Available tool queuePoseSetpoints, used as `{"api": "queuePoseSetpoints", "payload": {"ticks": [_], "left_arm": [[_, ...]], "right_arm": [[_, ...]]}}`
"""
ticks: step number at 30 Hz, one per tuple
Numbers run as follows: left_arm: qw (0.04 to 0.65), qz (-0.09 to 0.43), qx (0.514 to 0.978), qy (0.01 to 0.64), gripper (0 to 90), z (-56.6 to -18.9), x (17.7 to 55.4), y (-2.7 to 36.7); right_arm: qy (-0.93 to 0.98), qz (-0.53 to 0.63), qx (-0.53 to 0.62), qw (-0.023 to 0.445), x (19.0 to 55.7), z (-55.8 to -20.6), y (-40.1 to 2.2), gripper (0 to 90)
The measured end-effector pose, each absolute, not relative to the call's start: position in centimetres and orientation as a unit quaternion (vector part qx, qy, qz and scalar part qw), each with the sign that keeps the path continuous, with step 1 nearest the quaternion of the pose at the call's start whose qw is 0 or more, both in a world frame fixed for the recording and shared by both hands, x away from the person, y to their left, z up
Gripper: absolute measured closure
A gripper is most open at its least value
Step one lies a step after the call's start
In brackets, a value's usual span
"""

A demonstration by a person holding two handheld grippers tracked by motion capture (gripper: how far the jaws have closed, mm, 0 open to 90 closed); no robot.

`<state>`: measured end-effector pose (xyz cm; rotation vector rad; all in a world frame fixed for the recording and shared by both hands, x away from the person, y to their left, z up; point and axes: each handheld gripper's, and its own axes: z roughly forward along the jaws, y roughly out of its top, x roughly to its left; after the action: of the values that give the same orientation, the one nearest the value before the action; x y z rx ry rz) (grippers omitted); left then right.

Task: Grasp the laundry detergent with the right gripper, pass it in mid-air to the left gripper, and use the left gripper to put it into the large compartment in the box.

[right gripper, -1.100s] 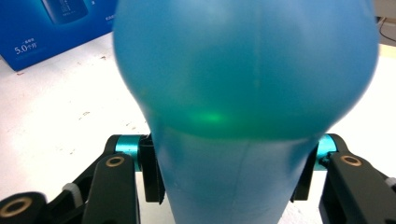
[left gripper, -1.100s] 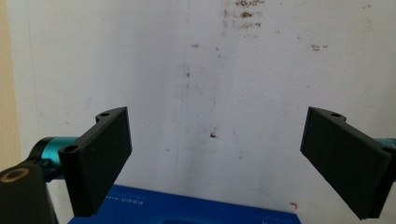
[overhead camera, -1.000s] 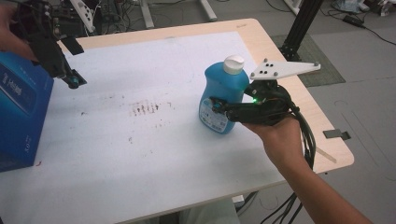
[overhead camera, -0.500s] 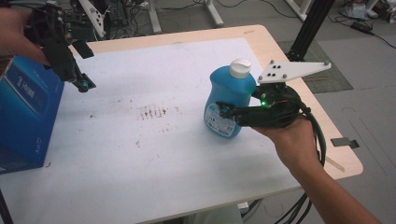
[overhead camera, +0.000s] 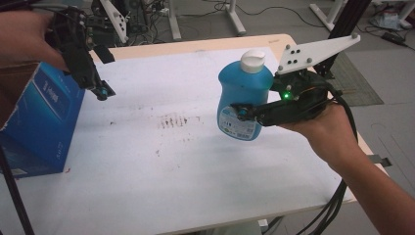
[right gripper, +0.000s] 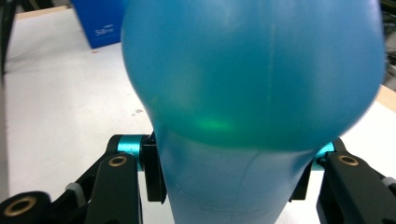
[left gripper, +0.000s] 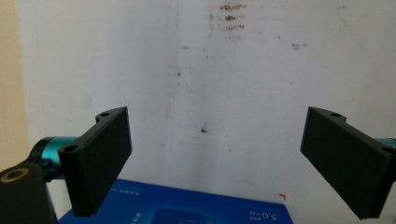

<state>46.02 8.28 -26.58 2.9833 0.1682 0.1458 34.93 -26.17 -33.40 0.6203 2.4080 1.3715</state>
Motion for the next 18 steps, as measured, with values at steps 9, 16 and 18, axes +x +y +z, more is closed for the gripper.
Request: {"api": "queuePoseSetpoints", "payload": {"ticks": [9, 16, 18], "left_arm": [[0.074, 0.035, 0.995, 0.055, 8.8, -25.9, 44.6, 8.0], [0.066, 0.029, 0.996, 0.057, 8.8, -25.7, 43.9, 8.1], [0.068, 0.029, 0.996, 0.057, 8.8, -25.5, 43.7, 8.1]], "right_arm": [[0.863, 0.468, 0.153, 0.113, 36.5, -32.2, -24.2, 45.5], [0.868, 0.474, 0.117, 0.090, 37.7, -31.7, -22.8, 45.5], [0.870, 0.474, 0.108, 0.082, 38.0, -31.7, -22.3, 45.5]]}}
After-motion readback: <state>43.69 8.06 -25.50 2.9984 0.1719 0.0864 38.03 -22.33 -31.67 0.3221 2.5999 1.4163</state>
